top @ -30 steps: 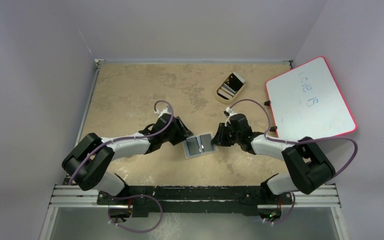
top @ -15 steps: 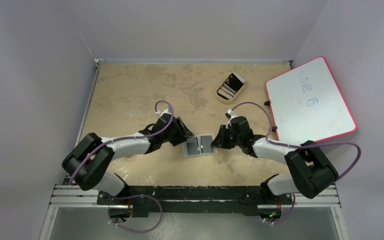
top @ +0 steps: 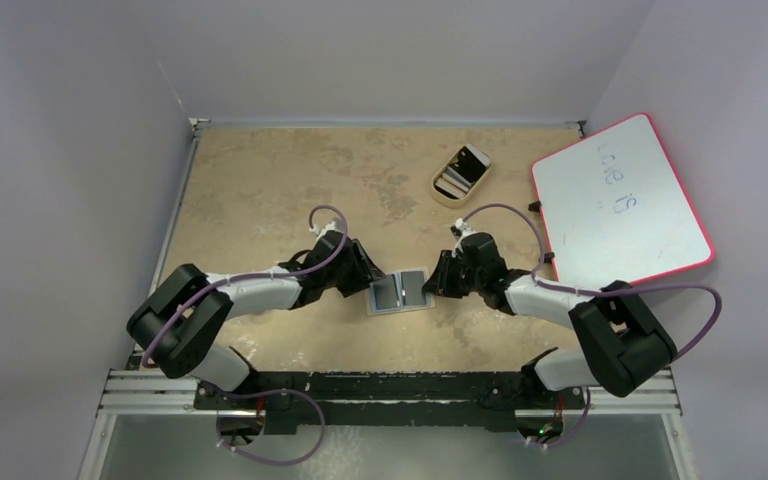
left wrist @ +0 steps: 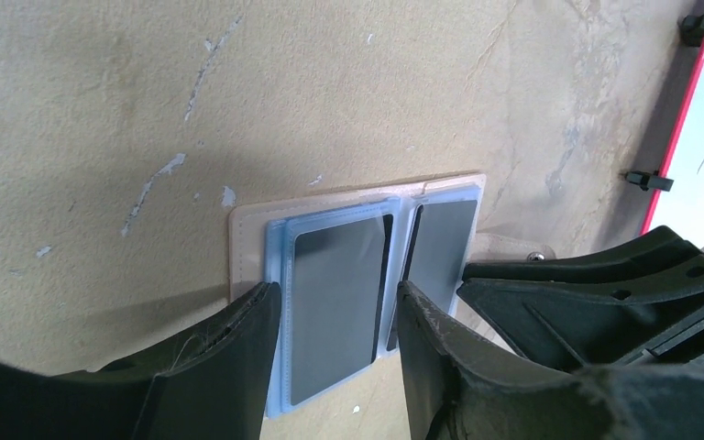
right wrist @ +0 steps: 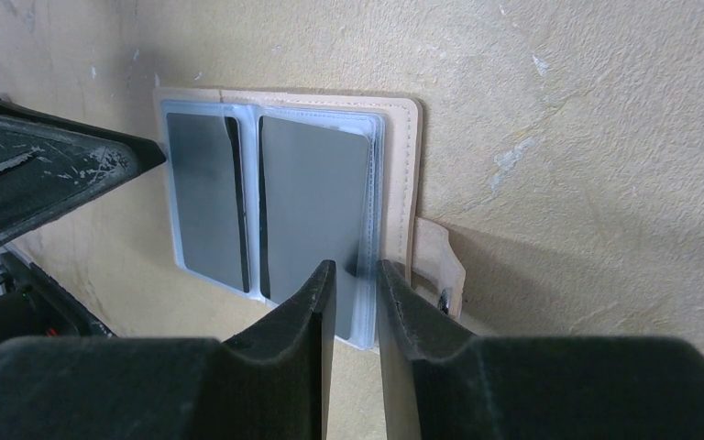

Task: Put the credit cards into the card holder
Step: Turn over the card slot in the card holder.

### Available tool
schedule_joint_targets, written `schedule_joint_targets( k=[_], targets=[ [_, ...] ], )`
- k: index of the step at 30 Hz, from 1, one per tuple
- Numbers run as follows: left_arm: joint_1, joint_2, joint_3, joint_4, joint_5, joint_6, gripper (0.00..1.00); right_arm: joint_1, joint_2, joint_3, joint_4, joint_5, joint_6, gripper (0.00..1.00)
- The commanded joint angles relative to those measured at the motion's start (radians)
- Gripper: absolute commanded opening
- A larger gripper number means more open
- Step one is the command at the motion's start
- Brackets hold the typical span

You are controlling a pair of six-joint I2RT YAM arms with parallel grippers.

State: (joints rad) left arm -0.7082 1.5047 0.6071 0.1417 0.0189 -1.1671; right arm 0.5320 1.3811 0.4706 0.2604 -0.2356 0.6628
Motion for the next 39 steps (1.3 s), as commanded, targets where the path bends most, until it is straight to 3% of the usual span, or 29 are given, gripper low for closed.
schedule_joint_targets(
  k=[1,14,34,39],
  targets=[
    [-0.005,-0.041,0.025,-0.026,-0.041,0.016,0.49,0.005,-0.003,0.016,0.019,-0.019,0.006,0.25],
    [-0.014,0.063,0.023,0.078,0.019,0.001,0.49,0.006,-0.002,0.023,0.017,-0.014,0.007,0.24],
    [-0.058,-0.012,0.027,0.192,0.081,-0.041,0.48,0.005,-0.003,0.022,0.013,0.002,0.007,0.24],
    [-0.06,-0.015,-0.005,0.26,0.092,-0.059,0.45,0.005,-0.083,0.044,-0.051,0.051,-0.008,0.3]
  ],
)
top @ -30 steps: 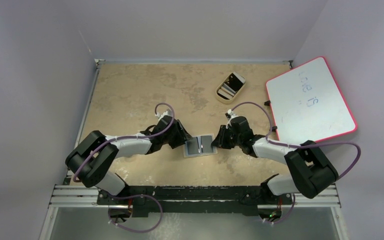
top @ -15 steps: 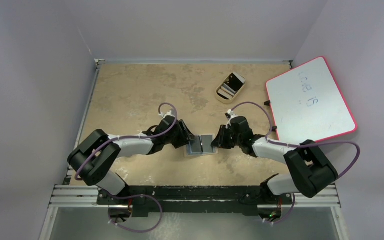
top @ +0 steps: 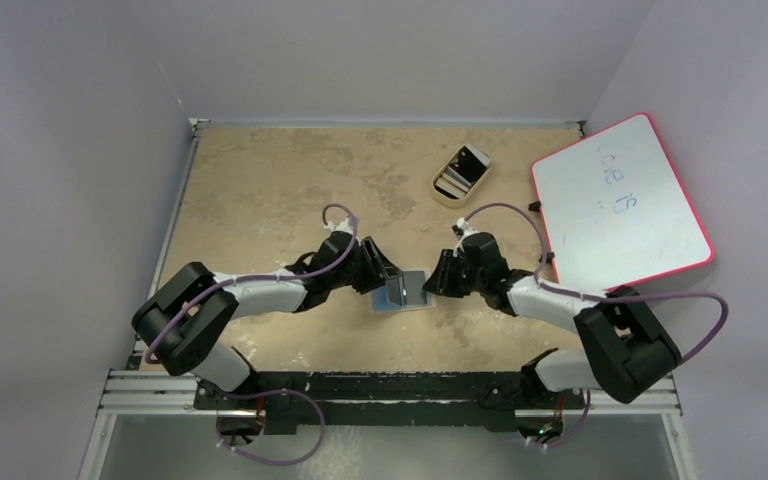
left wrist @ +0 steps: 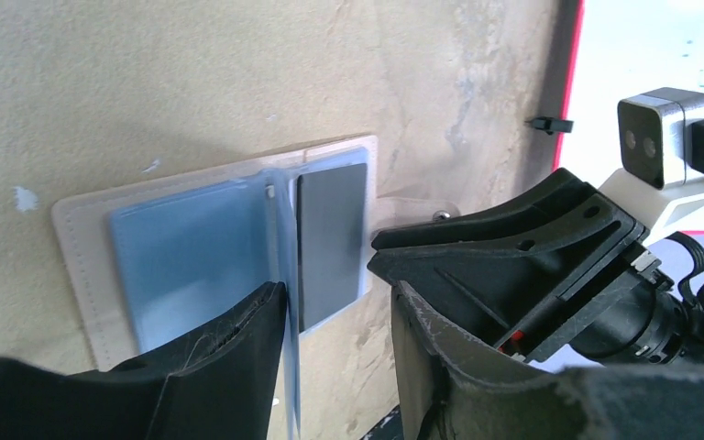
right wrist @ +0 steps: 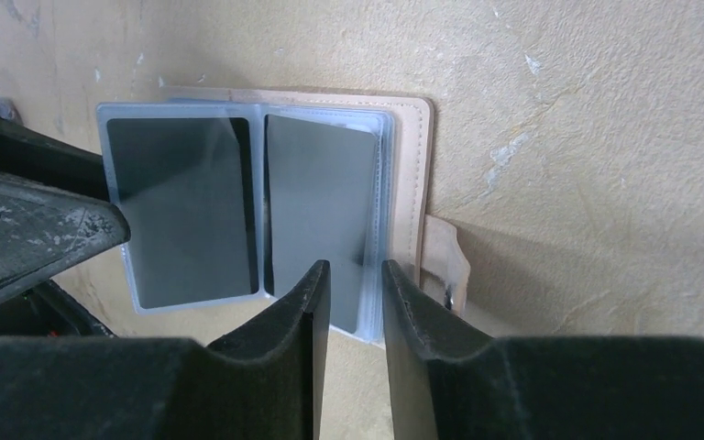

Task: Put the credit cards into the card holder
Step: Turn over the card slot in the card holder.

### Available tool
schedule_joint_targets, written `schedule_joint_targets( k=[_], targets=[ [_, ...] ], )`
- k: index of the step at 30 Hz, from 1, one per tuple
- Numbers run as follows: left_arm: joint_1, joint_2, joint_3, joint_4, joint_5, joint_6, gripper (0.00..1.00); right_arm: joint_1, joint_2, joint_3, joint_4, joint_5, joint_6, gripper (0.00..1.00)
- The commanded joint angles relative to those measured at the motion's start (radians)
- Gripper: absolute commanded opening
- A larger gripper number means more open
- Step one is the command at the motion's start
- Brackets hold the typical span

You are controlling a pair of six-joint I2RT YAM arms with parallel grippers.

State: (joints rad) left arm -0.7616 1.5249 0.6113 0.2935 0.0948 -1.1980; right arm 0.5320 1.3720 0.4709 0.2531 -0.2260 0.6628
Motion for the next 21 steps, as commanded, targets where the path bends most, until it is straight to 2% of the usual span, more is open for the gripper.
schedule_joint_targets(
  k=[1,10,17,21],
  targets=[
    [-0.007,-0.032,-0.01,0.118,0.02,-0.031,0.44,0.005,-0.085,0.051,-0.056,0.05,-0.013,0.32],
    [-0.034,0.029,0.038,0.155,0.044,-0.037,0.44,0.006,-0.198,0.118,-0.202,0.134,-0.056,0.35],
    [-0.059,0.079,0.082,0.209,0.068,-0.049,0.44,0.006,-0.309,0.148,-0.303,0.212,-0.03,0.37],
    [-0.058,0.051,0.095,0.105,0.015,-0.016,0.44,0.005,-0.351,0.225,-0.39,0.299,-0.07,0.38]
  ],
)
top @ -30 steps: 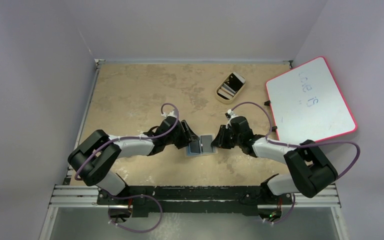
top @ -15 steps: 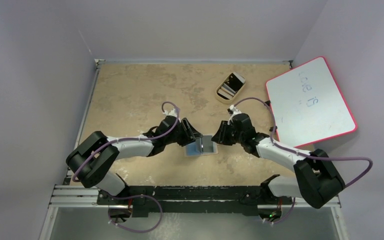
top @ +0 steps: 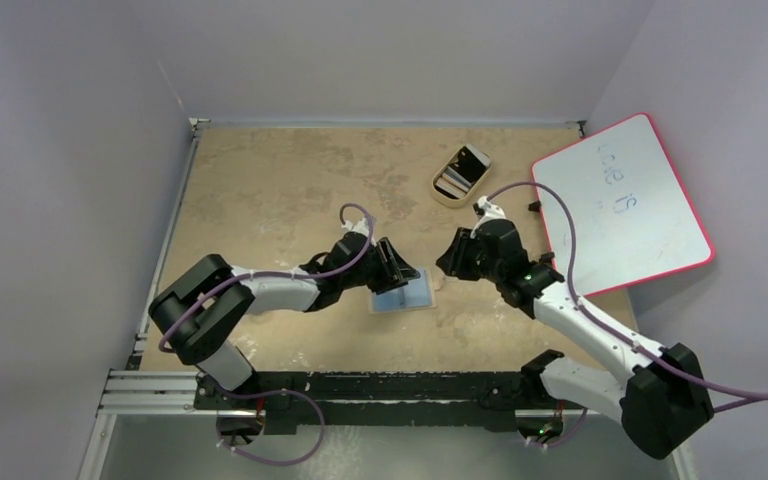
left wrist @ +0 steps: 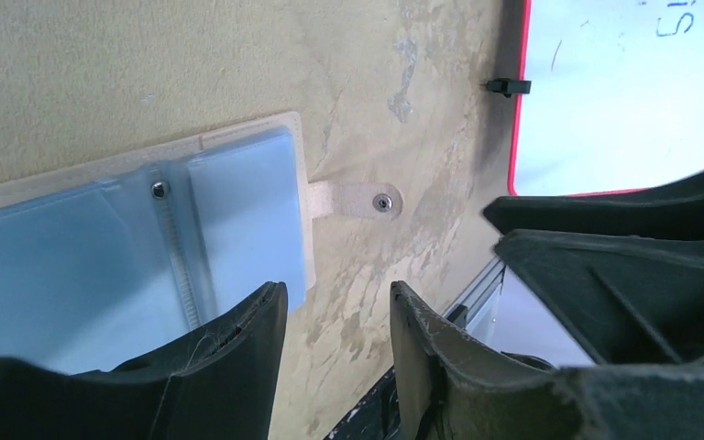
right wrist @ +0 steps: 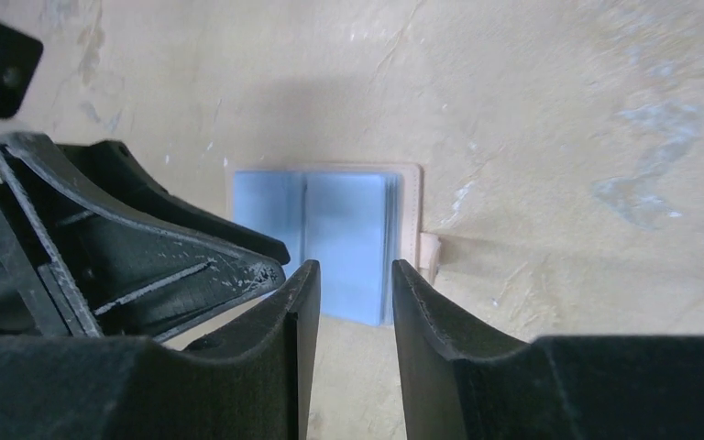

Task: Put the credit cards into the card holder
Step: Turn over the card slot in the card holder, then pick up the credit card from the storage box.

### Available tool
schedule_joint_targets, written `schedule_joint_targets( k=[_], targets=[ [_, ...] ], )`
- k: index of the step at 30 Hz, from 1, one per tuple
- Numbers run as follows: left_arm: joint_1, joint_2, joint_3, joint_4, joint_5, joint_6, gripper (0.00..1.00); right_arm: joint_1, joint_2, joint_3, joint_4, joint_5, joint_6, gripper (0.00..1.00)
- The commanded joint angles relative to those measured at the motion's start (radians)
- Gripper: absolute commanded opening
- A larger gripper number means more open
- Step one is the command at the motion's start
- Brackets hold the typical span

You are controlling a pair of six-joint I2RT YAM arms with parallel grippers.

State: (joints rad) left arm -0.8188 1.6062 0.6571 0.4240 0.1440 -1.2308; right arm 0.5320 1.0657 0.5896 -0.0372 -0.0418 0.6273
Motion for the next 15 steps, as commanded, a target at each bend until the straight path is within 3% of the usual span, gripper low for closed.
schedule_joint_targets(
  k=[1,5,9,15],
  targets=[
    [0.0,-0.04,0.056,-0.06,-0.052,0.032,0.45,0.004,-0.047,0.132,-0.114,0.135,-0.054,0.38],
    [0.004,-0.089,0.068,-0.165,-0.124,0.085,0.47,0.002,-0.006,0.264,-0.127,0.201,-0.169,0.45],
    [0.008,-0.179,0.112,-0.369,-0.22,0.203,0.61,-0.014,0.096,0.398,-0.106,0.276,-0.321,0.49],
    [0.007,-0.362,0.191,-0.609,-0.381,0.379,0.66,-0.141,0.332,0.575,-0.05,0.282,-0.445,0.51]
  ],
)
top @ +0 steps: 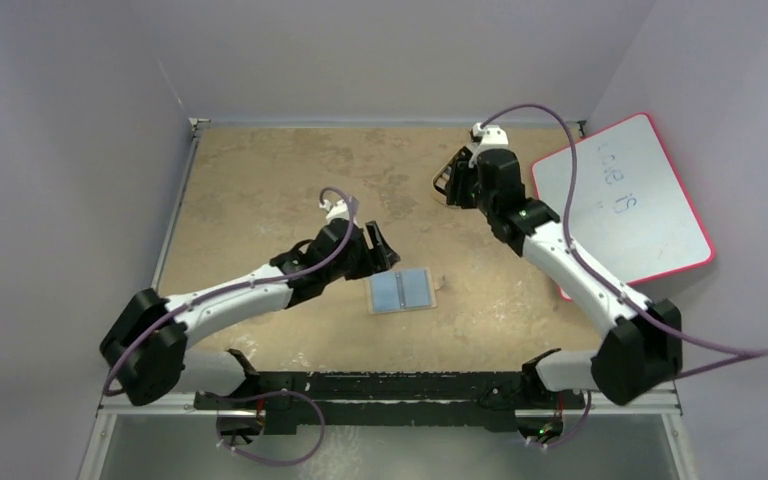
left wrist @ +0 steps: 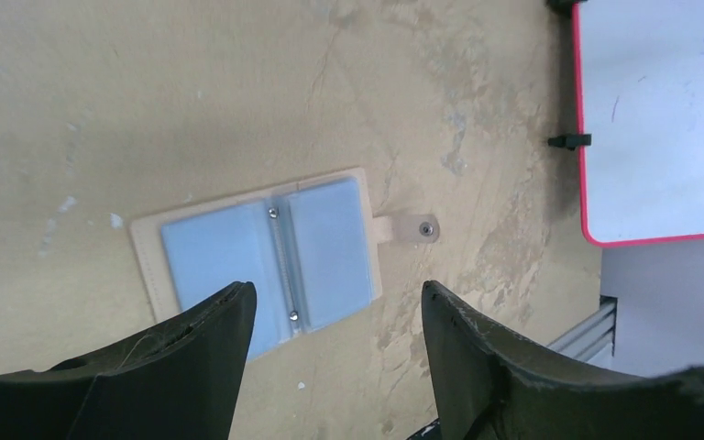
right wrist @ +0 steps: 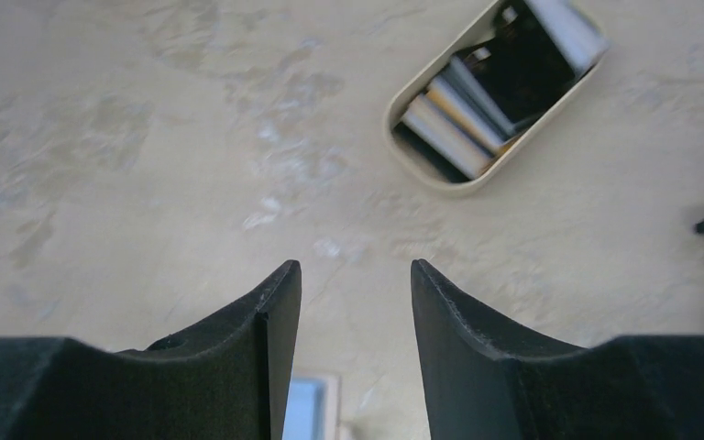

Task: Put the credit cards into the card holder
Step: Pick up the credit card from the storage box.

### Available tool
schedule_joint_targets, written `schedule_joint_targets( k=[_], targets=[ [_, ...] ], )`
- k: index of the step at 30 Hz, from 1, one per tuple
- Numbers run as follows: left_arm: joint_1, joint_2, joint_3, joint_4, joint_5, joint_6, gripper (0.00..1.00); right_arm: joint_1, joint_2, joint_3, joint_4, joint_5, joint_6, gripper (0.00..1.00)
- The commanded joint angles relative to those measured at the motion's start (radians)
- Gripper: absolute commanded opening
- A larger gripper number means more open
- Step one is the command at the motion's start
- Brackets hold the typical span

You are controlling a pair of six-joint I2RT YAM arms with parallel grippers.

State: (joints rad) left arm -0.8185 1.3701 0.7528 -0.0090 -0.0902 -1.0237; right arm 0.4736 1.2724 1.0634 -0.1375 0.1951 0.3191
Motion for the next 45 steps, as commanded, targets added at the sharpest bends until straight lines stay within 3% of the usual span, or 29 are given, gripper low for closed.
schedule_joint_targets(
  k=[1,7,11,17,22,36,45],
  targets=[
    [0.007,-0.156,0.112,-0.227,-0.172,0.209,0.67,-0.101,0.168,0.125,0.056,0.05,-0.155,0.51],
    [0.007,-0.333,0.164,-0.418,-0.373,0.372,0.7,-0.156,0.395,0.282,0.117,0.086,-0.3,0.55],
    [0.007,-0.371,0.196,-0.512,-0.457,0.445,0.71,-0.171,0.545,0.441,0.102,0.095,-0.417,0.57],
    [0.007,-0.398,0.219,-0.57,-0.481,0.486,0.72,-0.173,0.728,0.629,0.054,0.156,-0.587,0.58],
    [0.007,-0.43,0.225,-0.591,-0.484,0.509,0.73,-0.184,0.853,0.735,0.022,0.295,-0.688,0.59],
    [0.007,-0.465,0.214,-0.606,-0.498,0.531,0.74,-0.207,1.037,0.89,0.027,0.292,-0.777,0.57],
    [0.007,-0.463,0.215,-0.606,-0.507,0.528,0.74,-0.207,1.039,0.889,0.074,0.341,-0.824,0.39]
  ],
)
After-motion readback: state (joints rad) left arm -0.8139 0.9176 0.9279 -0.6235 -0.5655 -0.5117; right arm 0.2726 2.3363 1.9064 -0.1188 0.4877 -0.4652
